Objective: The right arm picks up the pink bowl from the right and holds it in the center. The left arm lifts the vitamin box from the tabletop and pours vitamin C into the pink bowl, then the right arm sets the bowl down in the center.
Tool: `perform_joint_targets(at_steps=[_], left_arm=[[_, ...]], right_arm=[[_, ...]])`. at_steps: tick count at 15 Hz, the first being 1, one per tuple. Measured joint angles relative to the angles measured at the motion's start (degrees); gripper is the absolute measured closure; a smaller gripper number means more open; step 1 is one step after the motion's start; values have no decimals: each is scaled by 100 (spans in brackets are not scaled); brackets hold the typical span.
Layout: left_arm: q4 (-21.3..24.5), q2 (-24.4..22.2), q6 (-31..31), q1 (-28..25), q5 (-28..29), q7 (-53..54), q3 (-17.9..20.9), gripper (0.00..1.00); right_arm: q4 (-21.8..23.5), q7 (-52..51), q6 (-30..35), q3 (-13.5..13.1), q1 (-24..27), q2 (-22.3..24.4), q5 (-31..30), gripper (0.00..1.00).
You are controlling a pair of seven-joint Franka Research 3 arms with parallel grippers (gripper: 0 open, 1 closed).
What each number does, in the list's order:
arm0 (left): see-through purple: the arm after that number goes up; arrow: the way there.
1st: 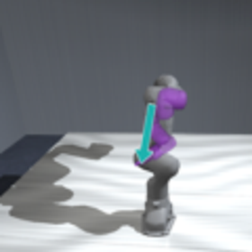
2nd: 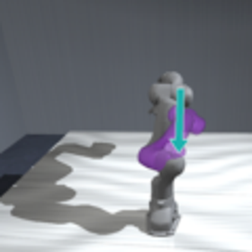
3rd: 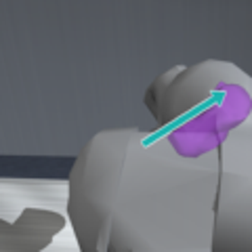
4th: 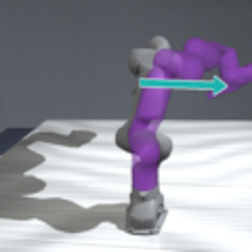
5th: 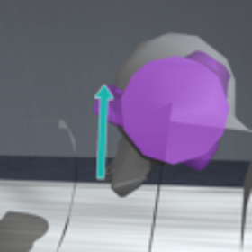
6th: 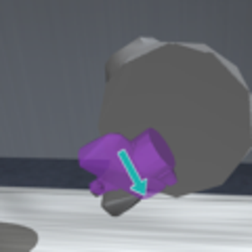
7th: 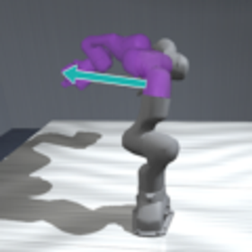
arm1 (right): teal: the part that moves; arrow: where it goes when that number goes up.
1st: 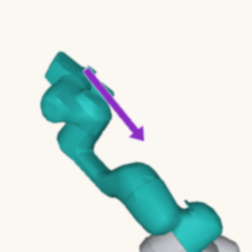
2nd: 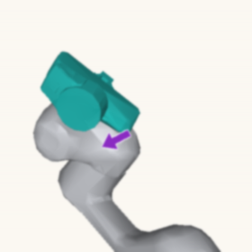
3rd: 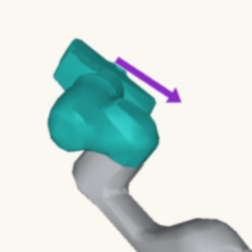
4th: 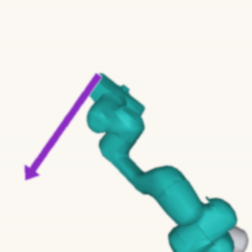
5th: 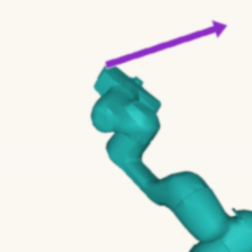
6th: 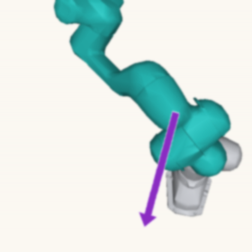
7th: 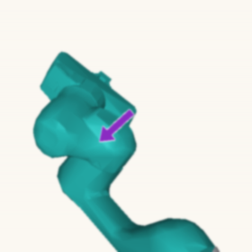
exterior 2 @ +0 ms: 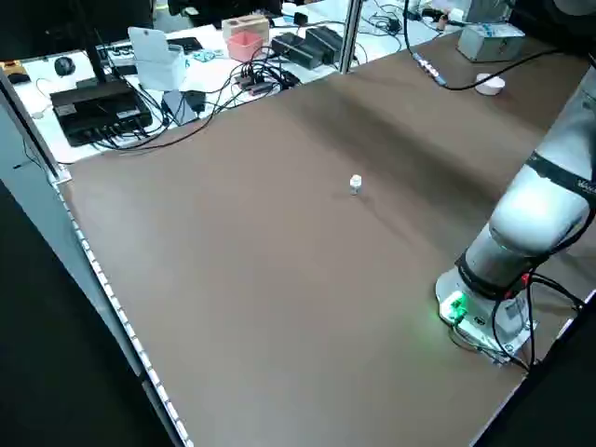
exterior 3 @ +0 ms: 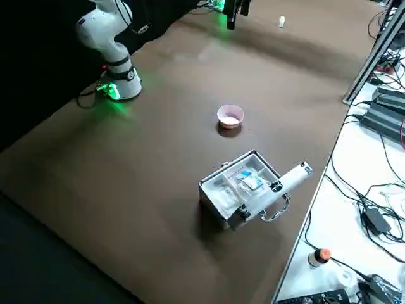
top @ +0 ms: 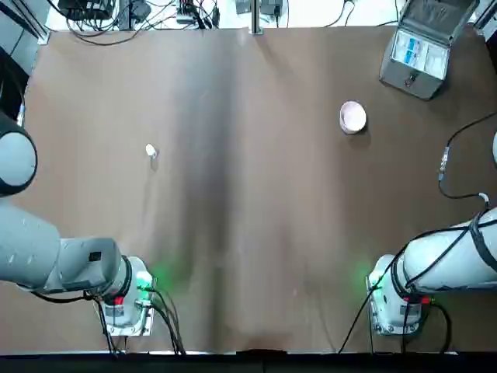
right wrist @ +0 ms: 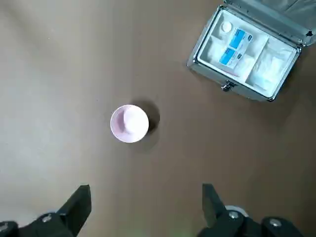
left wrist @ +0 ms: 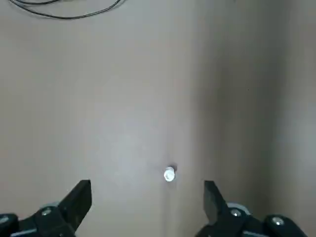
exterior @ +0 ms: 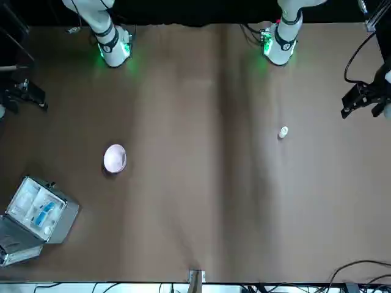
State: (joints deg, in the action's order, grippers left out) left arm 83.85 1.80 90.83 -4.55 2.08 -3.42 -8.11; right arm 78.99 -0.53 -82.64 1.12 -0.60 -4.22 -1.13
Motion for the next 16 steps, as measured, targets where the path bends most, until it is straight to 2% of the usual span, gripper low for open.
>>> perform_joint_targets(at_steps=[11,14,16], left_arm=[[14,130,20,-86,0,74,8,0],[17,388,282,-535,-141,624,13,0],[23,615,362,-1039,-734,1031,22,0]], right_arm=[[21,58,-10,20,-28,-28,221,1],[78,58,-60,23,-80,-279,219,1],[132,69,-231,29,-116,-569,223,1]])
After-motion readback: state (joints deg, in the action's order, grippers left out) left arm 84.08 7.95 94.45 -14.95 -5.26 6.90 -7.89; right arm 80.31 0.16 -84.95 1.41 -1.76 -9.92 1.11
